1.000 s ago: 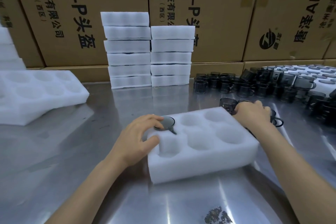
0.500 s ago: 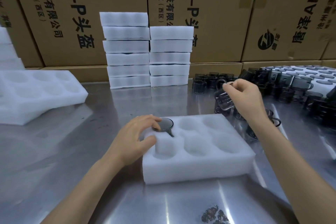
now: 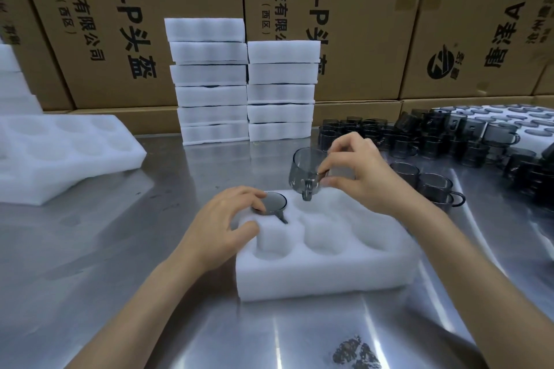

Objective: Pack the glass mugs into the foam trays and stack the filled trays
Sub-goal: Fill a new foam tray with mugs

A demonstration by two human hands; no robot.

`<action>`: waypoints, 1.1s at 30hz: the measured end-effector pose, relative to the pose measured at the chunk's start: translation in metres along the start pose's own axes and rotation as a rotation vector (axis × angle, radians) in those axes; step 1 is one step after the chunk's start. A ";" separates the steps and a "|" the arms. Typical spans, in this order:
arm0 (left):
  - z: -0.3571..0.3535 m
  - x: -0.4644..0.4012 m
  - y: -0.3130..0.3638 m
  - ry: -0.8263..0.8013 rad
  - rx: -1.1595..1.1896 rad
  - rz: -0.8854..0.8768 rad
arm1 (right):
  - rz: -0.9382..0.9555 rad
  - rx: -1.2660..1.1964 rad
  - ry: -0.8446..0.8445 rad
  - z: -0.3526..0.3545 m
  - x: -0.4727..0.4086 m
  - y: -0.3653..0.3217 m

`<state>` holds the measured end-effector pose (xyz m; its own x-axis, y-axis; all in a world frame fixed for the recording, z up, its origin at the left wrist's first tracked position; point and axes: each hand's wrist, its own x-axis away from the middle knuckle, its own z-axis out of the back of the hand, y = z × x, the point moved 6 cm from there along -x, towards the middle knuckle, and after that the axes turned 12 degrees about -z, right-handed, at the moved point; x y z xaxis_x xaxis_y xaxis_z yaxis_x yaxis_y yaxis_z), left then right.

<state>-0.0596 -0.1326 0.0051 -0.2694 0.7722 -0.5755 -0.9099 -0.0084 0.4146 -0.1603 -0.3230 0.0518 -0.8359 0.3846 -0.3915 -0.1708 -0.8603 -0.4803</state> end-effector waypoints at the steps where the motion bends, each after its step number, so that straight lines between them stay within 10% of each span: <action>1: 0.000 0.000 0.001 -0.001 0.010 0.009 | 0.003 0.002 -0.029 -0.001 0.001 0.000; 33: -0.026 -0.034 0.028 -0.171 0.012 -0.030 | -0.145 -0.040 -0.157 -0.009 0.013 0.008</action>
<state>-0.0838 -0.1755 0.0178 -0.1836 0.8686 -0.4602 -0.9127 0.0233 0.4080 -0.1675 -0.3221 0.0356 -0.8754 0.4442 -0.1908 -0.2772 -0.7846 -0.5547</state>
